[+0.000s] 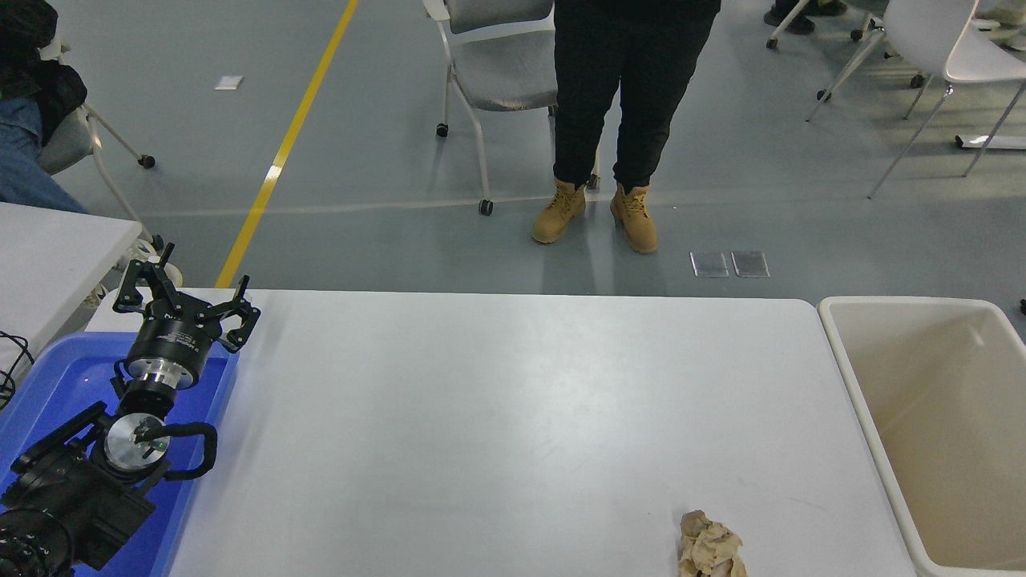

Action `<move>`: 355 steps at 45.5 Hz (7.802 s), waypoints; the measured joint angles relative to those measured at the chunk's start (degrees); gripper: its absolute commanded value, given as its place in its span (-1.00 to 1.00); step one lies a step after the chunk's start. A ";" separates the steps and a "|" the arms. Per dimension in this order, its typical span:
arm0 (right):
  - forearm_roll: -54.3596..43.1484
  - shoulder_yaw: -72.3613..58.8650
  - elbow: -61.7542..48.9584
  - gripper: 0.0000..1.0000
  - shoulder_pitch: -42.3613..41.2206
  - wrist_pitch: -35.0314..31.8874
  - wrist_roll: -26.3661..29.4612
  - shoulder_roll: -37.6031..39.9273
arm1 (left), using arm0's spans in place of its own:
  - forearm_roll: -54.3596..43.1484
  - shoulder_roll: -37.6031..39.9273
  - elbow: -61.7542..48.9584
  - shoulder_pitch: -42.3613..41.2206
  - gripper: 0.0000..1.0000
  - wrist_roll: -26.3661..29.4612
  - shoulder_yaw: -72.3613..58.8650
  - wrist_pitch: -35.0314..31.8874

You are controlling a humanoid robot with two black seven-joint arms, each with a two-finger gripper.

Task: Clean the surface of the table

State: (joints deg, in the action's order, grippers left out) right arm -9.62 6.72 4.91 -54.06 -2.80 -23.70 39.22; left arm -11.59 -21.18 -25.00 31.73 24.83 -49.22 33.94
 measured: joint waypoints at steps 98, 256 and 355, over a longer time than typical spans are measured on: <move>23.00 33.20 44.95 0.97 12.50 3.41 5.21 -2.25 | -0.01 0.00 0.01 0.00 1.00 0.00 0.00 -0.01; -76.57 -14.45 70.55 0.97 0.30 -27.02 4.53 3.94 | -0.01 0.00 0.00 0.00 1.00 0.00 0.00 -0.01; -68.13 -2.20 61.84 -1.00 4.54 -13.53 2.41 1.67 | -0.01 0.00 0.01 0.00 1.00 0.00 0.00 0.00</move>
State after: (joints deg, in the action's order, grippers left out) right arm -77.74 4.52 66.75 -49.52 -16.33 -21.29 40.88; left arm -11.60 -21.18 -24.99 31.73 24.83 -49.22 33.94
